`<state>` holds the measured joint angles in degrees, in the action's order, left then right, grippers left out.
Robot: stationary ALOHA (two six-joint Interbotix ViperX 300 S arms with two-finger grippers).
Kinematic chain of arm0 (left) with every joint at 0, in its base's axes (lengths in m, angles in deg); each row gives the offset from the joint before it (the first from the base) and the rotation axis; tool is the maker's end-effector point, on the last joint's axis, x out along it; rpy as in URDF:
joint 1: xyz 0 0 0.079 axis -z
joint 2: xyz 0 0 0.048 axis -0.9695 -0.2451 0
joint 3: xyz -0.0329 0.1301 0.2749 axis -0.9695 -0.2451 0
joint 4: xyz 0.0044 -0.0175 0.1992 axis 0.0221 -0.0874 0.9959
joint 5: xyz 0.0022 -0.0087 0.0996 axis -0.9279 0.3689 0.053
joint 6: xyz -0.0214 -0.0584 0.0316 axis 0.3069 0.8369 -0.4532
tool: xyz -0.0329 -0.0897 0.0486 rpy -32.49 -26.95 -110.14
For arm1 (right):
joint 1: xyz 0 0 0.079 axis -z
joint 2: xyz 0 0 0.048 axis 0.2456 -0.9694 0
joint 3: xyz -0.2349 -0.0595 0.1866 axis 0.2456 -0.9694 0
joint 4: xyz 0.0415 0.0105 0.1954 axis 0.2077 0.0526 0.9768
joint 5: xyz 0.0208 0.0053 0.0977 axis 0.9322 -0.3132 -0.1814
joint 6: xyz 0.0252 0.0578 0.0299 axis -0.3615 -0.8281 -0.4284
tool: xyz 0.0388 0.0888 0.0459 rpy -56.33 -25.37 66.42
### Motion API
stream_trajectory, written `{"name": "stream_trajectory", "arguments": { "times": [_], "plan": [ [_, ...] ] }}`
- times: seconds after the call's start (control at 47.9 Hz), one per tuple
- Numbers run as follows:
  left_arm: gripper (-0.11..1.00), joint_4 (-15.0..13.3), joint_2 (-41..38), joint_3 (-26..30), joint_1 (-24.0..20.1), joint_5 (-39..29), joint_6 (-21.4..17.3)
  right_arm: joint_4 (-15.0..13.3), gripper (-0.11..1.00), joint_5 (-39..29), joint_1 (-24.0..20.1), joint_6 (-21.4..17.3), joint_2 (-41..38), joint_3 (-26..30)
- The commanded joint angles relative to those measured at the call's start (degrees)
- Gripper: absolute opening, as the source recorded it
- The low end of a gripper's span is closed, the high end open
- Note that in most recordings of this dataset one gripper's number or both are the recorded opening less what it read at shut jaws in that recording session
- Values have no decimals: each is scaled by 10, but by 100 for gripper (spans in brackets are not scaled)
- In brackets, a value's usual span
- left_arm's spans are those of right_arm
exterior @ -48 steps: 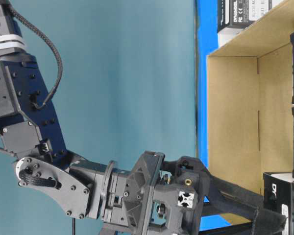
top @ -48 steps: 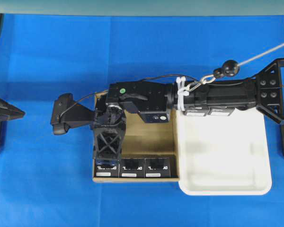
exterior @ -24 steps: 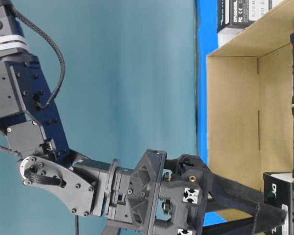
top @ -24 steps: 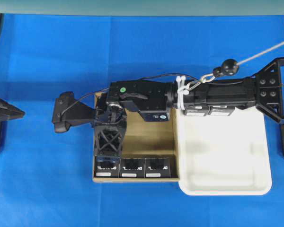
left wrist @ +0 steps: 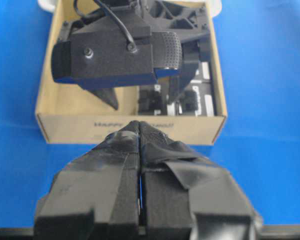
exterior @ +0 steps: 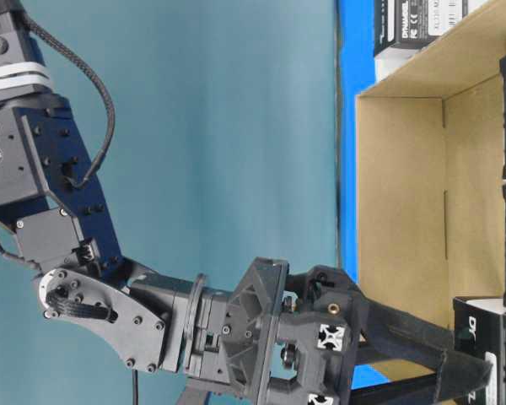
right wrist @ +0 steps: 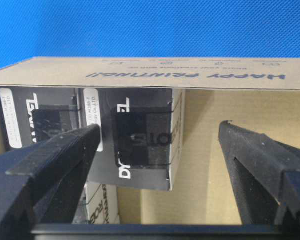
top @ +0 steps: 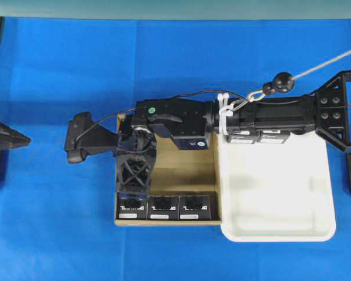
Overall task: Pick the box from inside the cardboard box.
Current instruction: 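Close the right gripper on the black-and-white servo box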
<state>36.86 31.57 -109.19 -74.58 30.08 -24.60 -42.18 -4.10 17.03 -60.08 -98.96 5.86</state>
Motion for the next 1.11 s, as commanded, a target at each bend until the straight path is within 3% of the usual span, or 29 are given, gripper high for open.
{"name": "stream_trajectory", "arguments": {
  "times": [0.0, 1.086],
  "plan": [
    [-6, 1, -4, 18, 0, 3, 1, 2, 99, 3, -4, -1, -1, 2],
    [-6, 1, 1, 20, 1, 3, 3, -26, 99, 5, 46, 0, 0, -13]
  ]
}}
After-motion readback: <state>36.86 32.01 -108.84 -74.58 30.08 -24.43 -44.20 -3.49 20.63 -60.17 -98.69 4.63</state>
